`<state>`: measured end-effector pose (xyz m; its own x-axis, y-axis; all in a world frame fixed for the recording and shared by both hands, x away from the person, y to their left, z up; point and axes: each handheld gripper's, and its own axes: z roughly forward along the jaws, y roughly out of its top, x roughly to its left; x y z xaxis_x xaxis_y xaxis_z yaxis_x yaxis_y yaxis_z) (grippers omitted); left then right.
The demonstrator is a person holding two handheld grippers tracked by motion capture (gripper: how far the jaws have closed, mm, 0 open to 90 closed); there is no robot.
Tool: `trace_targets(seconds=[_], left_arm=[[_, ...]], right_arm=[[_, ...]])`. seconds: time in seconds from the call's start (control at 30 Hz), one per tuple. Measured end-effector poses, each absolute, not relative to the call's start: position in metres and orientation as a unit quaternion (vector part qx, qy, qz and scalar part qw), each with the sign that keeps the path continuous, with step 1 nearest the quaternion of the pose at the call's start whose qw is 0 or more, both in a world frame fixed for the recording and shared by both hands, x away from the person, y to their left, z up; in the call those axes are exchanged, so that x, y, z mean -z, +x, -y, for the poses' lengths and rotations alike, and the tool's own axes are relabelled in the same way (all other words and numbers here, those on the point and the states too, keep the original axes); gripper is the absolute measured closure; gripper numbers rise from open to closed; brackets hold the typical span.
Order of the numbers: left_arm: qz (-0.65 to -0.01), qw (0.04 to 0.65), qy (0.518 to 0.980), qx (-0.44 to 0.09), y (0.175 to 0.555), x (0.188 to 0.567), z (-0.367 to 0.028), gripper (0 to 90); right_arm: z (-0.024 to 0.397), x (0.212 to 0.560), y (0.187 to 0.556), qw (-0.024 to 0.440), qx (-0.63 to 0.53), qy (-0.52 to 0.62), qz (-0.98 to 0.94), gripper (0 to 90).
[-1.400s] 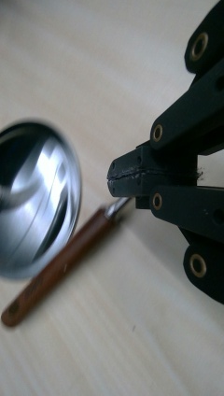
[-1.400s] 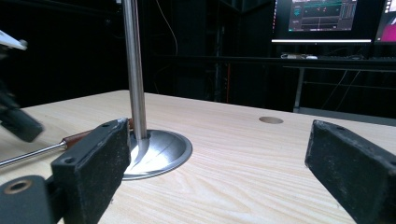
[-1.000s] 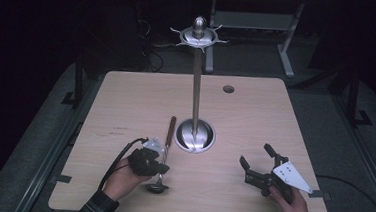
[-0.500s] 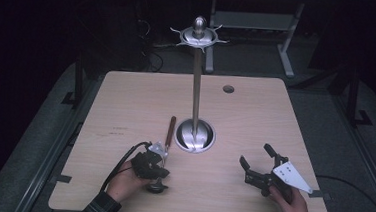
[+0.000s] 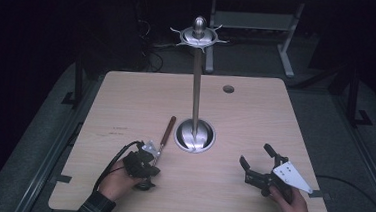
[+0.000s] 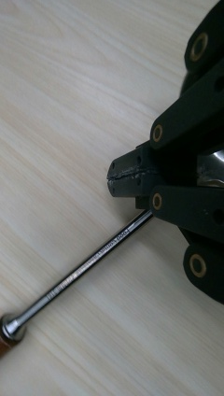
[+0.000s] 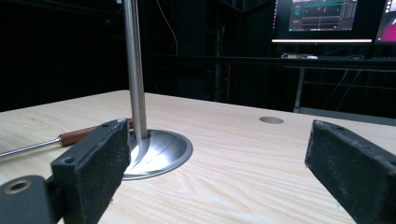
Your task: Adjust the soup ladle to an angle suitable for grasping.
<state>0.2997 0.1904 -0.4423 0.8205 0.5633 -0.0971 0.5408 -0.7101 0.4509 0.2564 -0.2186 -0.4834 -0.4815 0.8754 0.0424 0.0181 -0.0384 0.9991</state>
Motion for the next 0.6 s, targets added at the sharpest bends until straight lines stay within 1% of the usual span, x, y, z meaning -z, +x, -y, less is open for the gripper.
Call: trace_targets(seconds=[0.27,0.47,0.6], left_arm=[[-0.326,0.239,0.914,-0.035,0.301,0.439,-0.207,89.9],[-0.337,0.229,0.912,-0.044,0.303,0.439,-0.216,89.9],[-0.346,0.217,0.910,-0.066,0.305,0.438,-0.223,89.9]], right_arm=[[0.219,0.483,0.256,0.347,-0.617,0.372,-0.601,6.3],[0.218,0.483,0.256,0.347,-0.617,0.372,-0.601,6.3],[0.219,0.483,0.256,0.347,-0.617,0.372,-0.601,6.3]])
